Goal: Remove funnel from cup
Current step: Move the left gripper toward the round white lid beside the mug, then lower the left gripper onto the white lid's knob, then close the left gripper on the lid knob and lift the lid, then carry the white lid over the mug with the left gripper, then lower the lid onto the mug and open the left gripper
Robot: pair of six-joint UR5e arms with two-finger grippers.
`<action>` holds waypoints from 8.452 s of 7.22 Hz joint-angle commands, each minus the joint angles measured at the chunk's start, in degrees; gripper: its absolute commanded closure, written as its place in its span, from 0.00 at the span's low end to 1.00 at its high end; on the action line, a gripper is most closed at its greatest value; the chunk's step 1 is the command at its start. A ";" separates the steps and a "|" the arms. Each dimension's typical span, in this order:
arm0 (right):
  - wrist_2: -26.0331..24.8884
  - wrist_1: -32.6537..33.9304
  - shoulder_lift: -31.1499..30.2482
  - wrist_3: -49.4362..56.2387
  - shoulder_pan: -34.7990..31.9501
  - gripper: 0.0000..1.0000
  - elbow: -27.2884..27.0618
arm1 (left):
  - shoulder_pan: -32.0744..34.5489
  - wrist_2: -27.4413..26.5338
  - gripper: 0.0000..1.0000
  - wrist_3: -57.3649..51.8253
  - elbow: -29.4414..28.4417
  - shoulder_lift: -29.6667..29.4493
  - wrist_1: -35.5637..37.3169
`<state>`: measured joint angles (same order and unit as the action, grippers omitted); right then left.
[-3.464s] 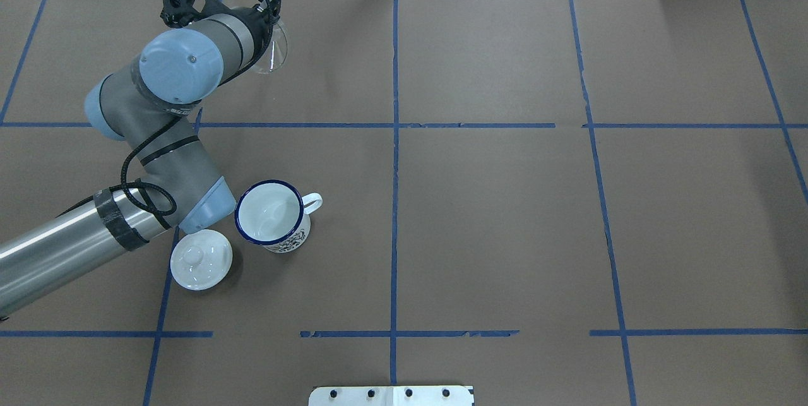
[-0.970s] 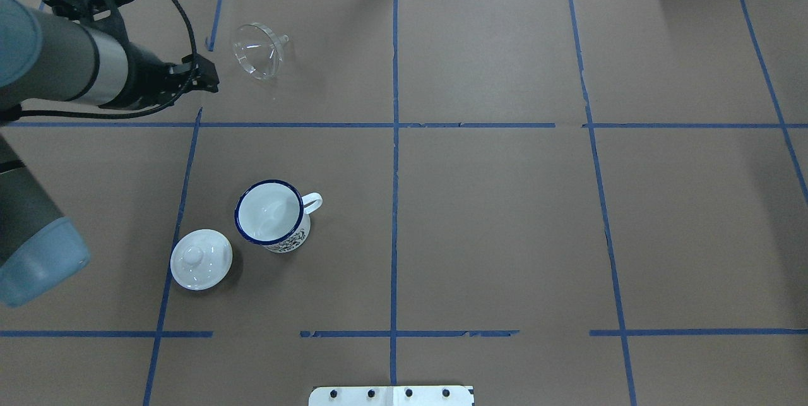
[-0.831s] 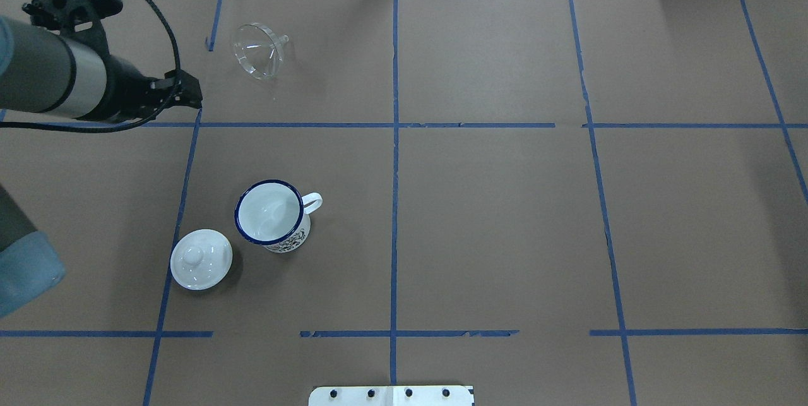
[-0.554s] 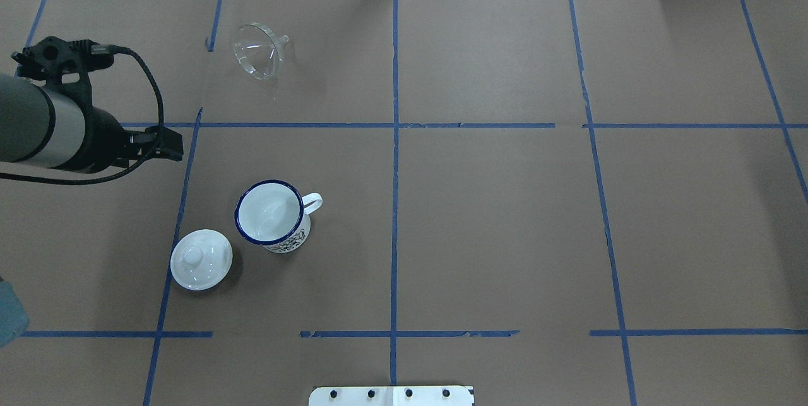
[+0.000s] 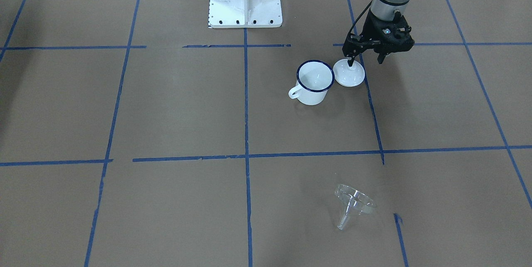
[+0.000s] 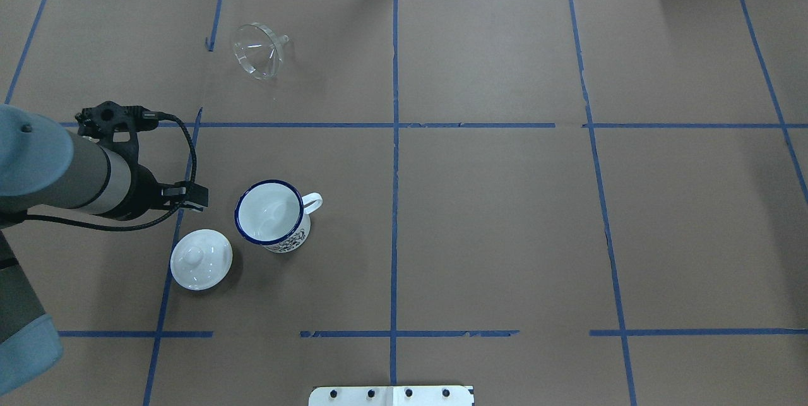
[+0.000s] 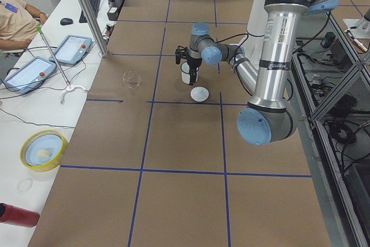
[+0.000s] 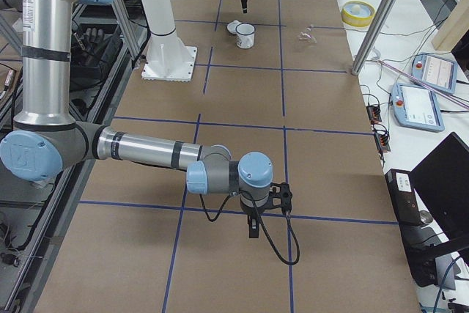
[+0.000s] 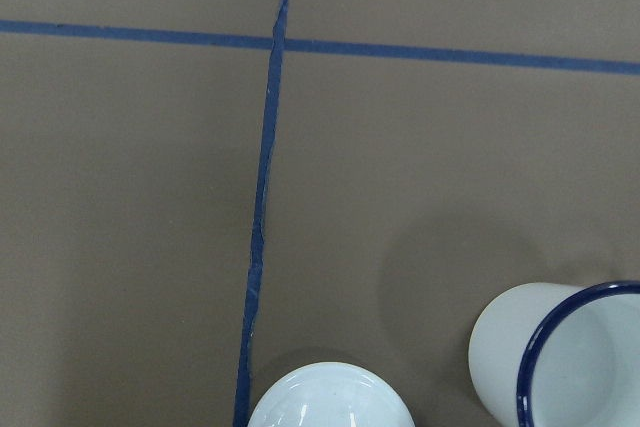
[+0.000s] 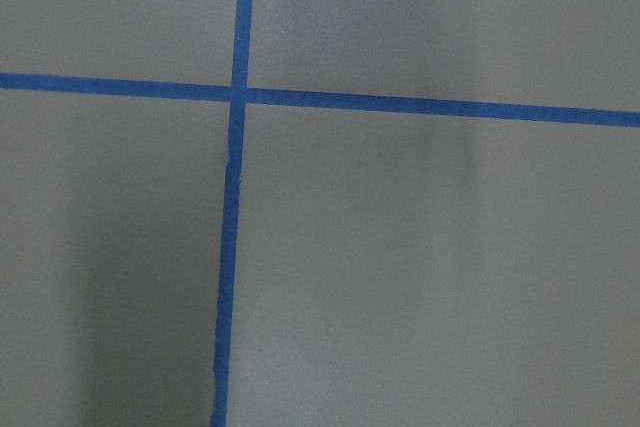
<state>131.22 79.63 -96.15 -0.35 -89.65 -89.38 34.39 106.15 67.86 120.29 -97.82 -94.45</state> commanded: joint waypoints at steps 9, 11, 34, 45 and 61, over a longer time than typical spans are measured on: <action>0.00 0.00 0.00 0.00 0.00 0.00 0.00 | -5.12 0.11 0.17 0.43 -5.51 6.14 -13.73; 0.00 0.00 0.00 0.00 0.00 0.00 -0.09 | -6.08 0.11 0.18 2.45 -5.33 6.06 -13.83; 0.00 0.00 0.00 0.00 0.00 0.00 0.00 | -6.18 -0.07 1.00 4.48 -4.98 4.92 -13.13; 0.00 0.00 0.00 0.00 0.00 0.00 0.00 | -0.38 2.83 1.00 4.65 -2.77 -17.58 12.74; 0.00 0.00 0.00 0.00 0.00 0.00 0.00 | -1.69 3.27 1.00 5.80 -4.45 -17.67 11.22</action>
<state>131.22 79.63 -96.15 -0.41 -89.65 -89.41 32.91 109.42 73.61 115.82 -115.52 -83.10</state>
